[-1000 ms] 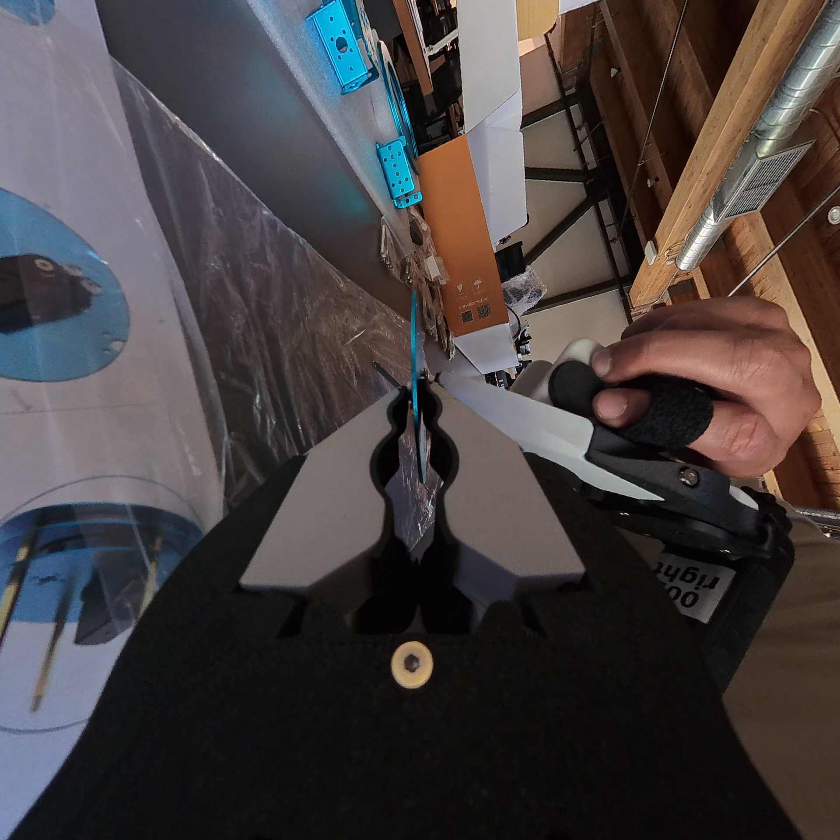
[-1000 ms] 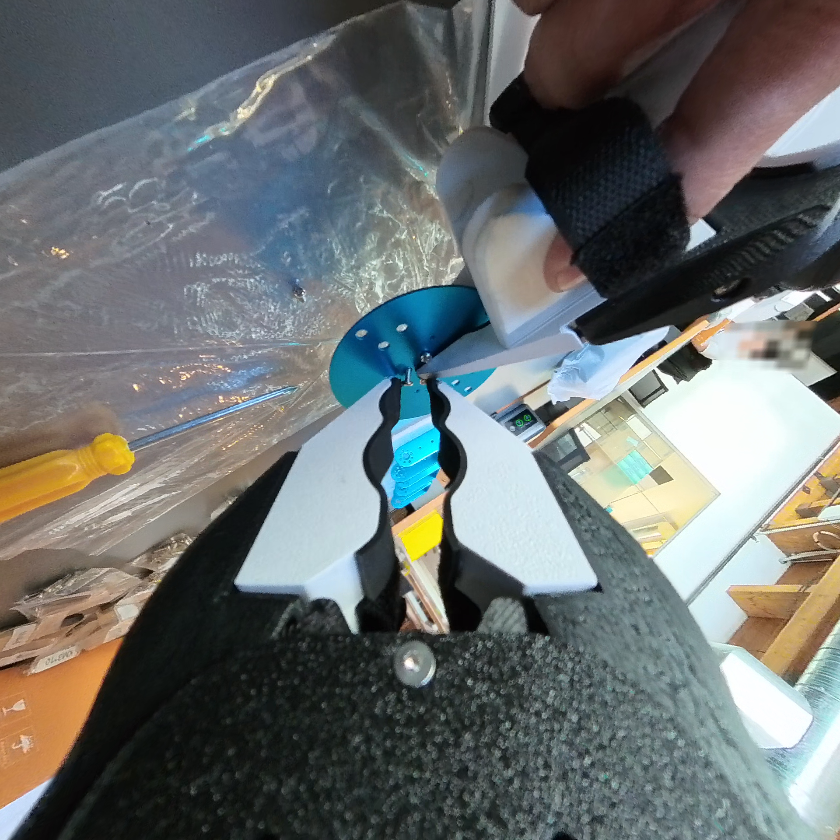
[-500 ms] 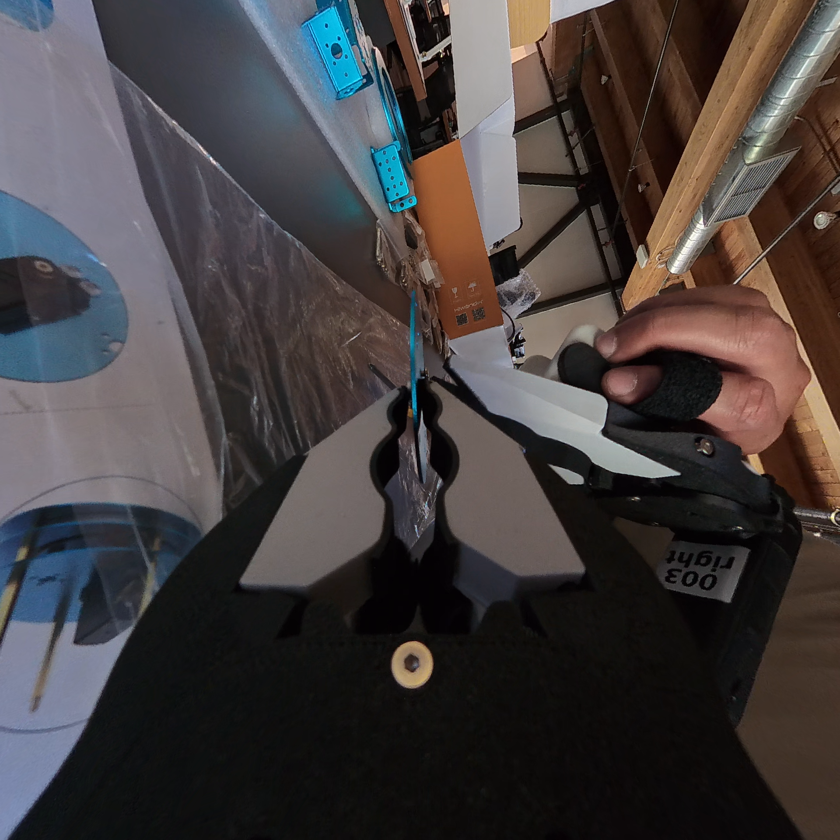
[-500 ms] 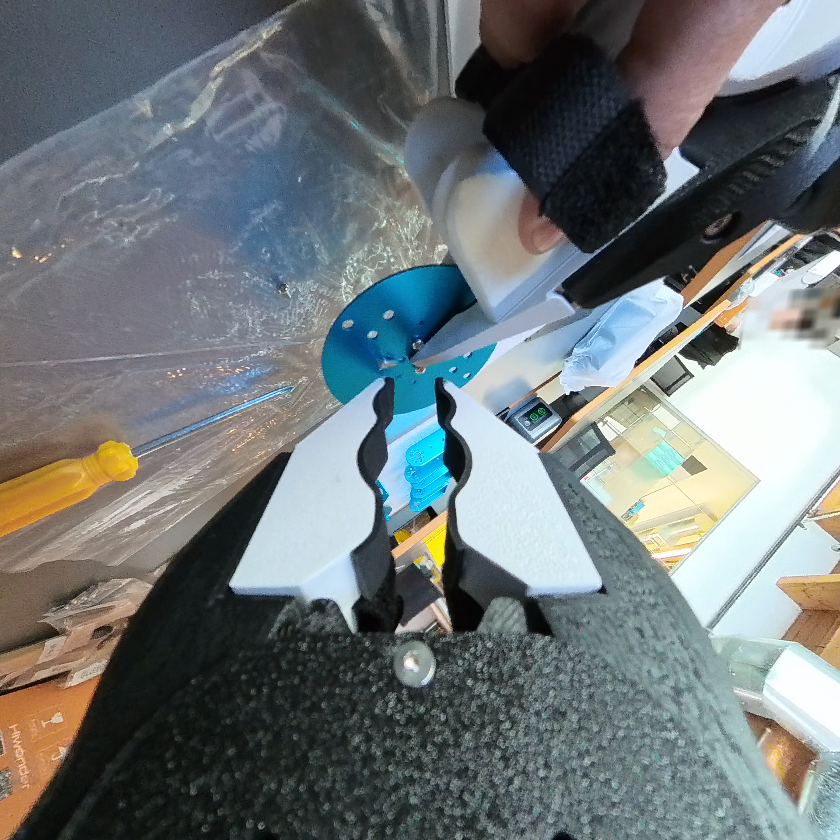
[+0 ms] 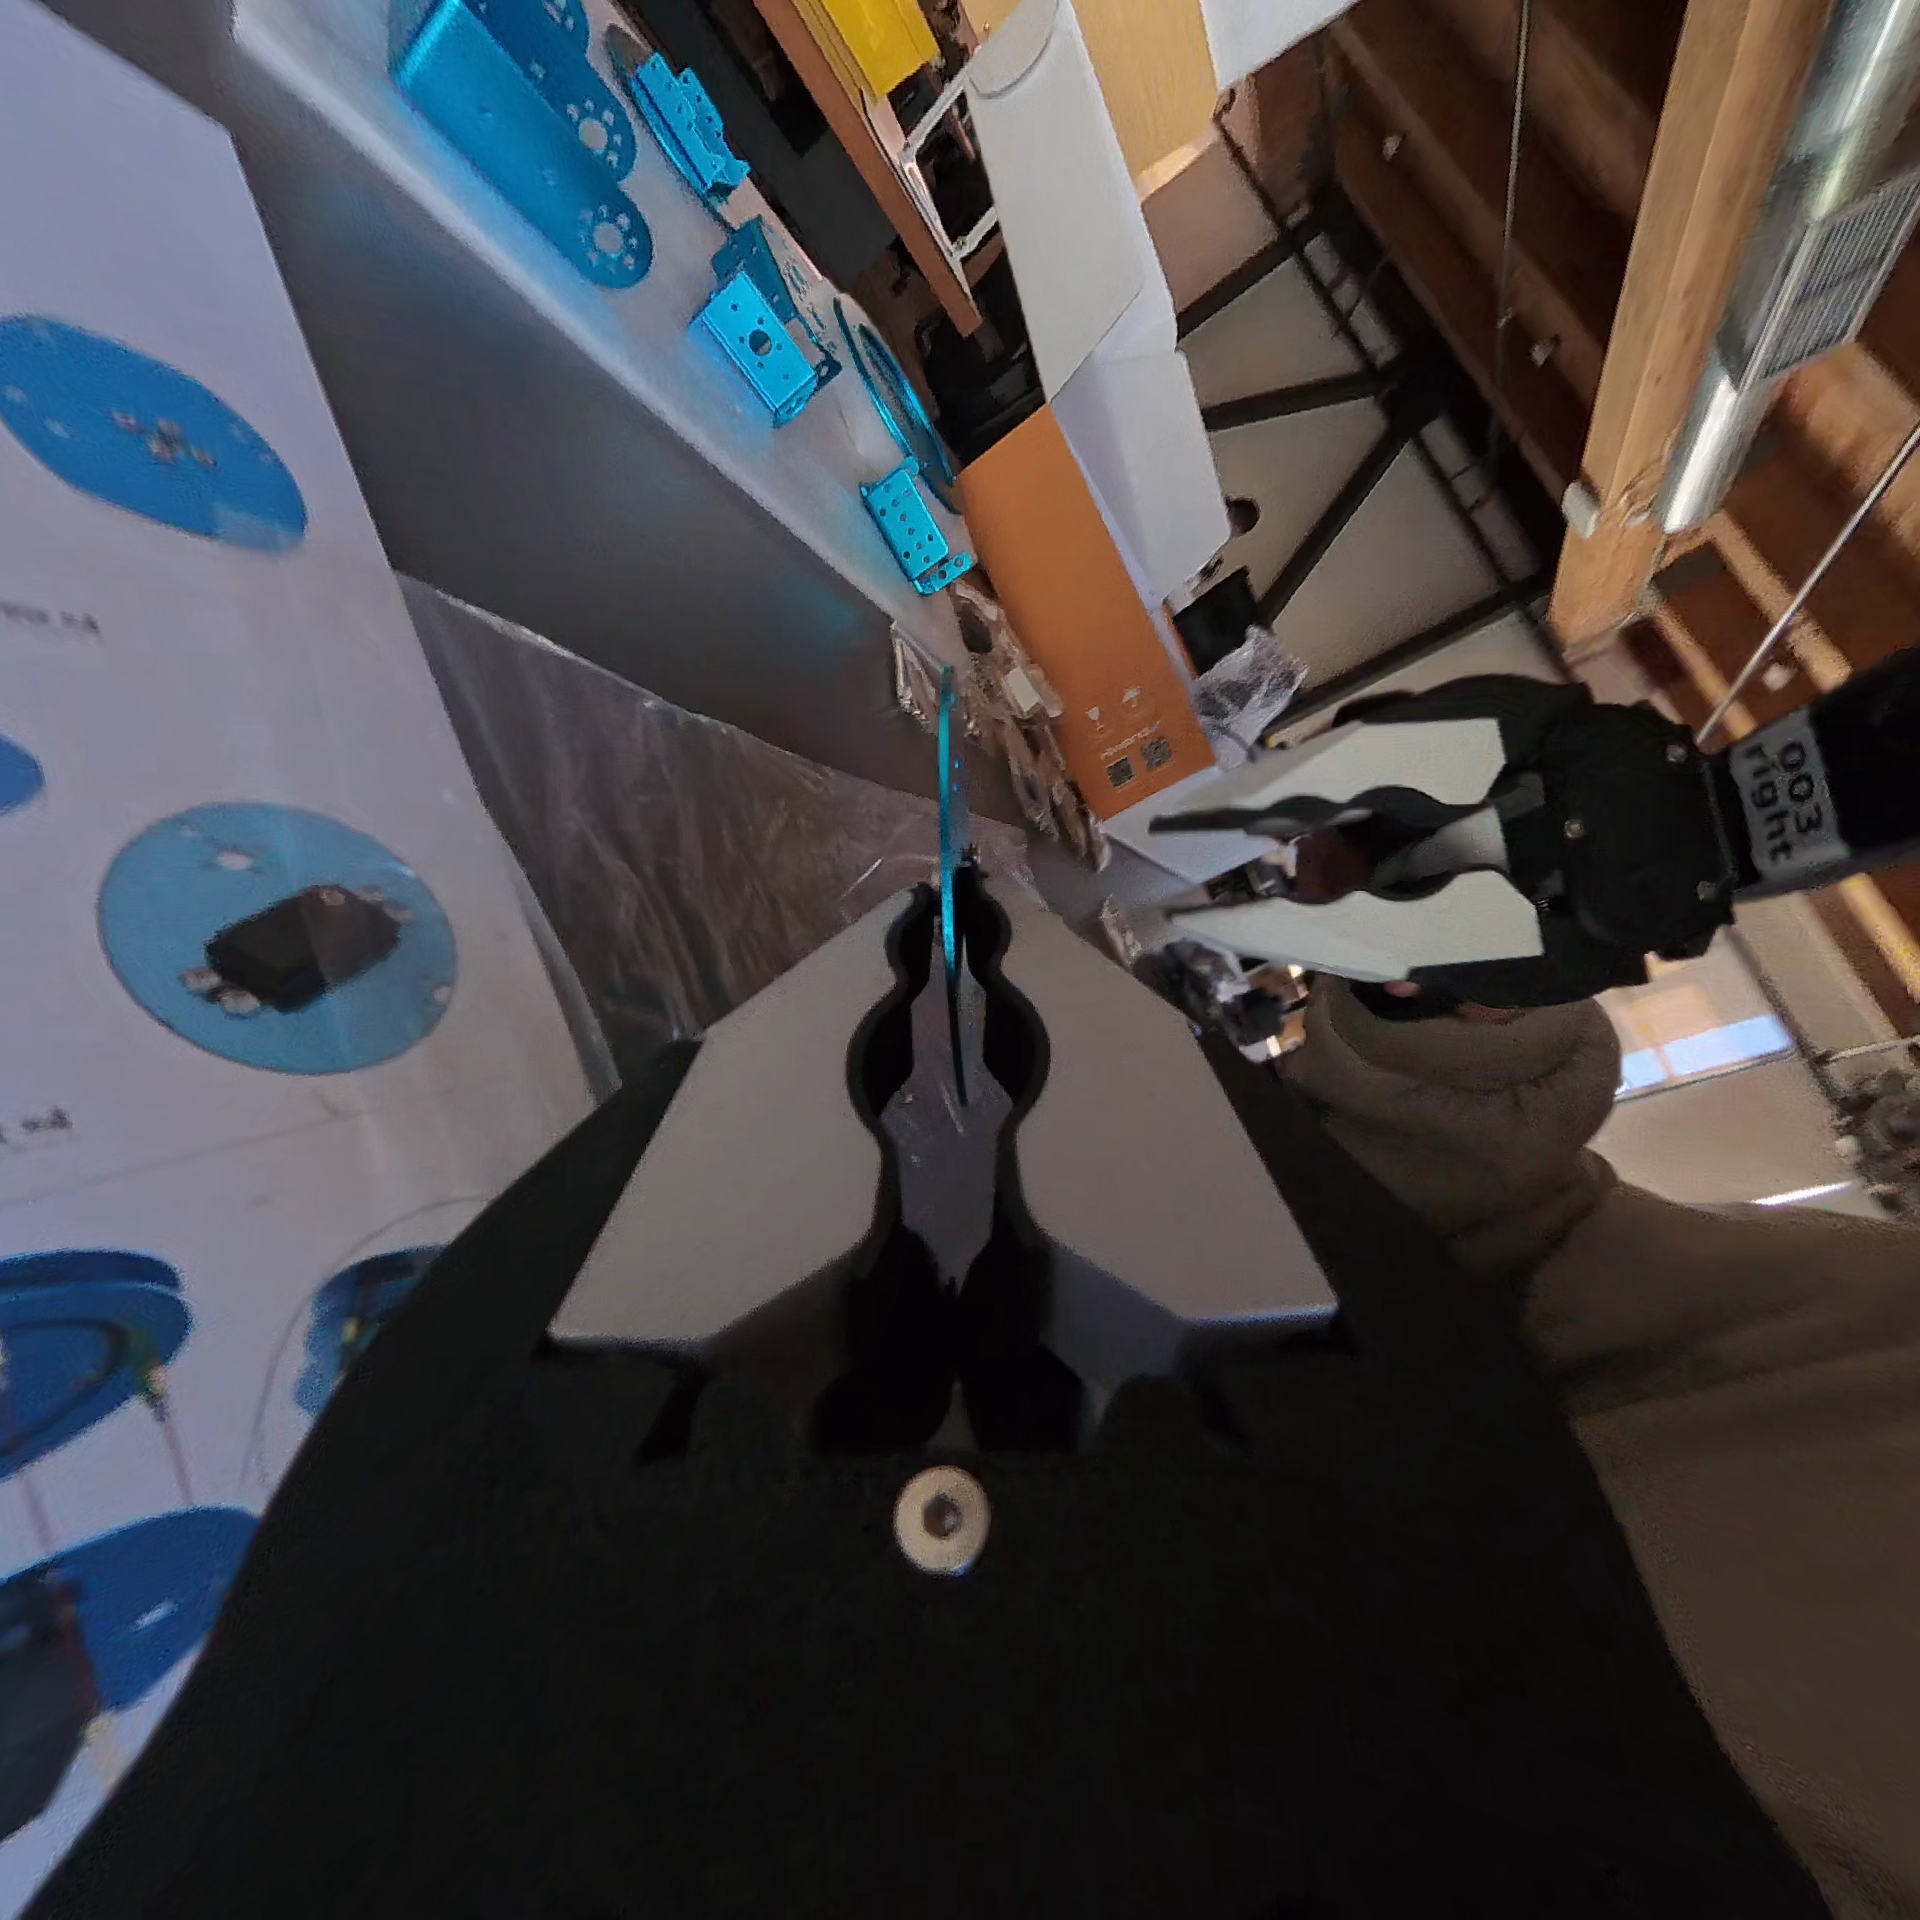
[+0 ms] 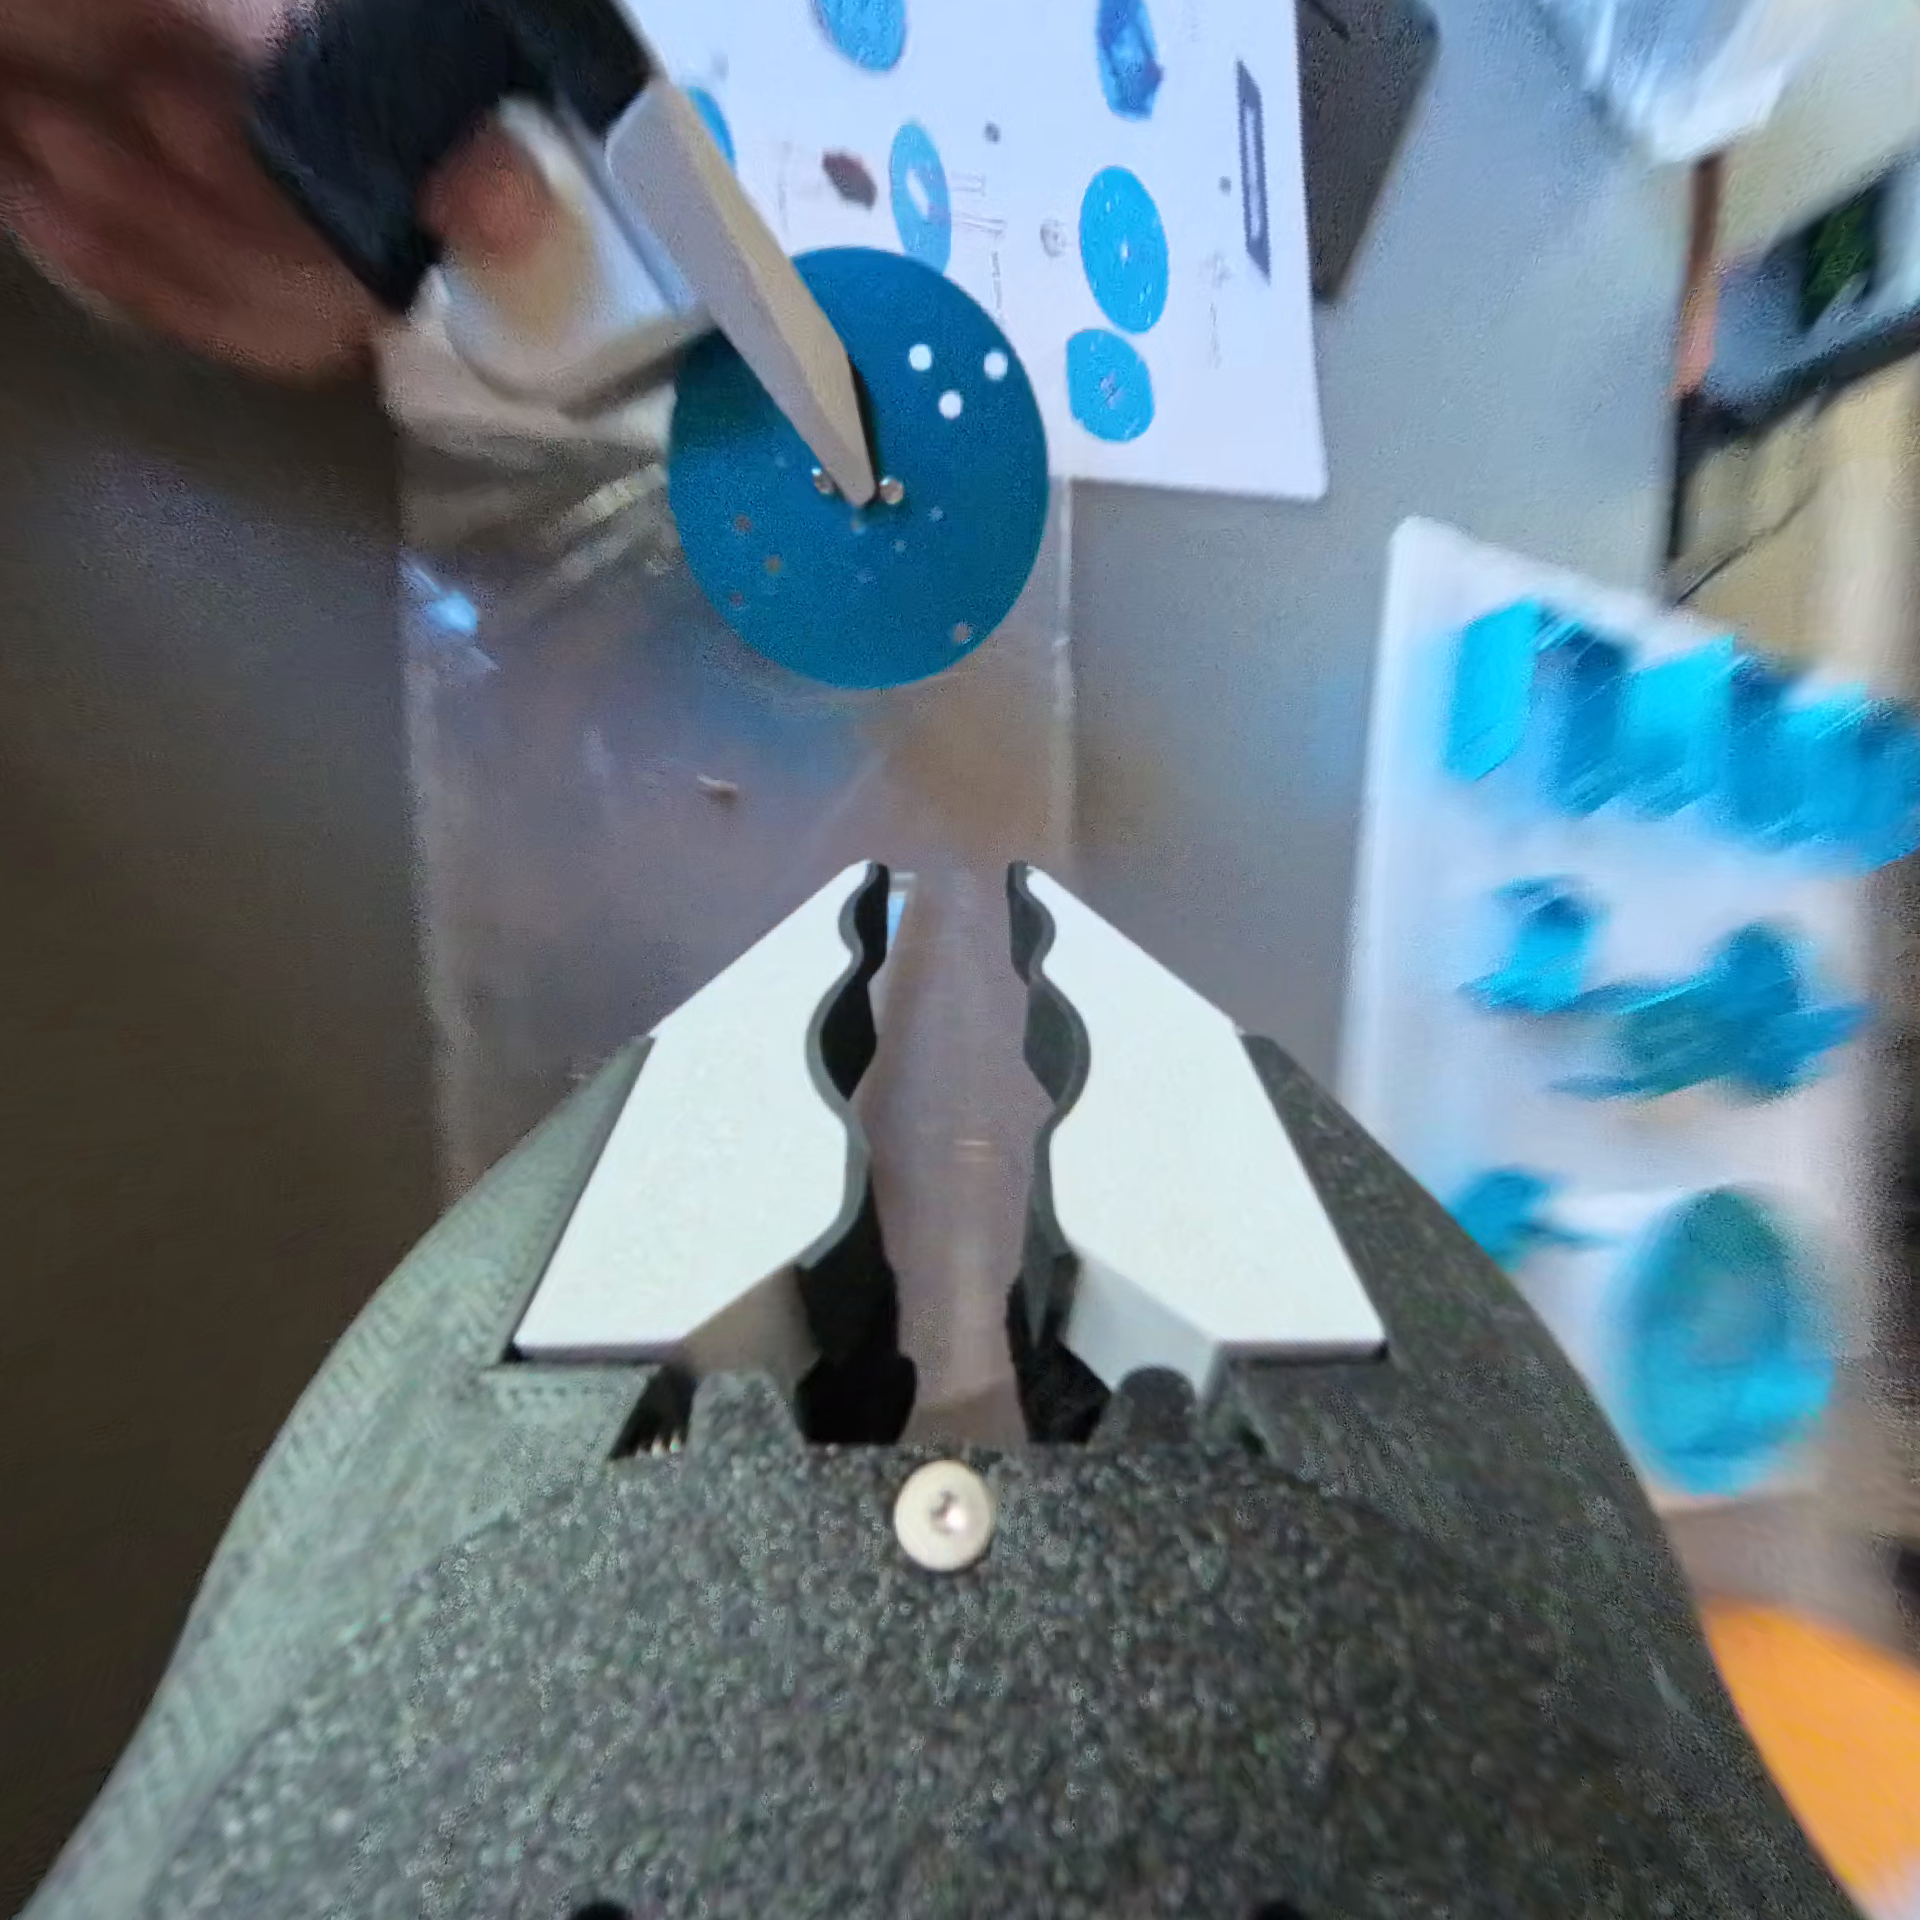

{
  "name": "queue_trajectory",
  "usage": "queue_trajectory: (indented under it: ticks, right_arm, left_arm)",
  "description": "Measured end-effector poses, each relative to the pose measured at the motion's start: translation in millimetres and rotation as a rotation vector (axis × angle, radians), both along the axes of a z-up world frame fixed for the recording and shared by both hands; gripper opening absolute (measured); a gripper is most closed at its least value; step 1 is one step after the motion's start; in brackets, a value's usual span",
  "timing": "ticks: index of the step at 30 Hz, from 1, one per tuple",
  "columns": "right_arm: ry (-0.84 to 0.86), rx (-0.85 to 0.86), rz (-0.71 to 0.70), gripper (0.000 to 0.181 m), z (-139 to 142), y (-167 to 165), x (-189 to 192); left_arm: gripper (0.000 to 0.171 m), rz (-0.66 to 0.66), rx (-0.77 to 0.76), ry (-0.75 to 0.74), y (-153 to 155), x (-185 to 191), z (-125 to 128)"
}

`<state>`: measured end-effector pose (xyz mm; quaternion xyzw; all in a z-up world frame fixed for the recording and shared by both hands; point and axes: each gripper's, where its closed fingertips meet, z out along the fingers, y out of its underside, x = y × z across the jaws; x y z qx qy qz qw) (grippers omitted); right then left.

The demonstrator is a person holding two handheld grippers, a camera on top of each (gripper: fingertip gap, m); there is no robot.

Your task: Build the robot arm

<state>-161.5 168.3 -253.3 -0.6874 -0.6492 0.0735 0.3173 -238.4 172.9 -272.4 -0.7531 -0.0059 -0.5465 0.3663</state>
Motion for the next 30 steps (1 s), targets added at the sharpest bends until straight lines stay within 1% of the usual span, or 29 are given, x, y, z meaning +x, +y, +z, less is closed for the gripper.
queue_trajectory:
  ticks: [1, 2, 3, 4, 6, 7, 9, 10, 13, 15, 17, 19, 20, 22, 23, 26, 28, 30]
  right_arm:
    - [0.092, -0.137, -0.073, 0.022, -6, -13, 3]
    - [0.164, -0.271, -0.107, 0.022, -13, -32, 6]
    - [0.224, -0.363, -0.156, 0.024, -18, -46, 9]
    - [0.285, -0.395, -0.212, 0.024, -24, -54, 13]
    - [0.331, -0.365, -0.310, 0.024, -38, -66, 23]
    - [0.331, -0.317, -0.340, 0.024, -45, -69, 26]
    - [0.346, -0.182, -0.329, 0.020, -57, -71, 28]
    - [0.343, -0.127, -0.327, 0.015, -62, -70, 28]
    - [0.284, -0.044, -0.281, 0.004, -72, -70, 29]
    - [0.259, -0.043, -0.258, 0.004, -69, -68, 31]
    - [0.288, -0.085, -0.272, 0.005, -66, -64, 32]
    - [0.340, -0.153, -0.294, 0.013, -64, -60, 26]
    - [0.358, -0.177, -0.328, 0.020, -62, -56, 21]
    - [0.399, -0.235, -0.403, 0.022, -60, -51, 6]
    - [0.408, -0.241, -0.473, 0.022, -62, -46, -1]
    - [0.425, -0.206, -0.620, 0.021, -66, -37, -23]
    - [0.394, -0.167, -0.687, 0.023, -68, -32, -29]
    - [0.403, -0.163, -0.730, 0.022, -66, -32, -33]
  left_arm:
    - [0.005, -0.014, 0.027, 0.046, 1, 0, 0]
    - [0.005, -0.031, 0.053, 0.089, 2, 0, 0]
    - [0.005, -0.056, 0.078, 0.131, 3, 1, 0]
    - [0.005, -0.079, 0.104, 0.174, 3, 3, 1]
    - [0.005, -0.107, 0.166, 0.245, 7, 5, 5]
    - [0.005, -0.118, 0.200, 0.275, 9, 5, 8]
    - [0.005, -0.137, 0.261, 0.317, 13, 4, 13]
    - [0.005, -0.147, 0.281, 0.316, 14, 3, 16]
    - [0.005, -0.149, 0.278, 0.257, 17, -1, 19]
    - [0.005, -0.136, 0.262, 0.225, 17, -6, 19]
    - [0.005, -0.112, 0.247, 0.227, 17, -12, 14]
    - [0.005, -0.096, 0.224, 0.232, 16, -17, 8]
    - [0.005, -0.084, 0.208, 0.236, 17, -19, 4]
    - [0.005, -0.065, 0.177, 0.247, 18, -23, -2]
    - [0.005, -0.058, 0.167, 0.246, 19, -25, -3]
    - [0.005, -0.052, 0.160, 0.226, 19, -26, -1]
    - [0.005, -0.064, 0.166, 0.223, 17, -23, 1]
    - [0.005, -0.086, 0.168, 0.220, 13, -18, 1]
